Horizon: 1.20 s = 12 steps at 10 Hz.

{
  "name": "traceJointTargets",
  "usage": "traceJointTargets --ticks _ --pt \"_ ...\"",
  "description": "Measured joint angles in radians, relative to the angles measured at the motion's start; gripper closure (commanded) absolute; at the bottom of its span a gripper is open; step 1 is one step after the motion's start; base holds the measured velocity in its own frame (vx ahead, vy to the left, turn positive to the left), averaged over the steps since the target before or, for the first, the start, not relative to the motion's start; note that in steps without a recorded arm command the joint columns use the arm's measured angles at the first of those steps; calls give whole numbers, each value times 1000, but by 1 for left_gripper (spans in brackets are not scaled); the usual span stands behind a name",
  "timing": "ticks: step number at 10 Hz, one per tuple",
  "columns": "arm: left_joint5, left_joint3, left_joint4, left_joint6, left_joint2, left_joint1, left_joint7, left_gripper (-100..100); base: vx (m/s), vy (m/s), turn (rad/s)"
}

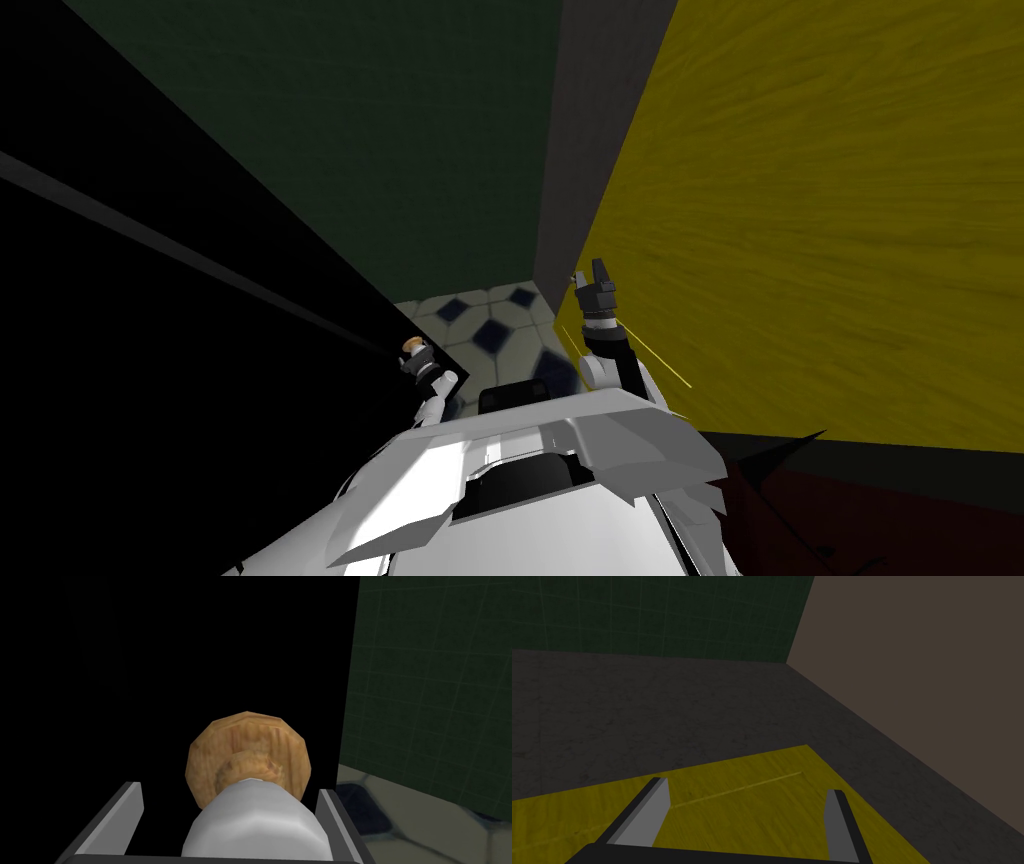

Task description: Push the door open

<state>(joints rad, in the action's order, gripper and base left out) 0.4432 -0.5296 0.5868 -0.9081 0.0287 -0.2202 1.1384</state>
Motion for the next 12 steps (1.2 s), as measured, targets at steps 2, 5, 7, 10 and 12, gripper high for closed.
traceJointTargets --ticks 2,5,7,10,12 --pt "-7 -30 -86 -46 14 -40 15 100 82 37 4" --pt "-9 -40 -52 -34 6 -30 8 100 5 -2 -5" --pt "-12 -57 -52 -31 0 -32 4 100 95 36 12" --pt "-21 -104 -53 -37 -19 -39 -3 100 101 41 6" --pt "-23 -128 -75 -60 -20 -57 -4 100 69 31 -1"
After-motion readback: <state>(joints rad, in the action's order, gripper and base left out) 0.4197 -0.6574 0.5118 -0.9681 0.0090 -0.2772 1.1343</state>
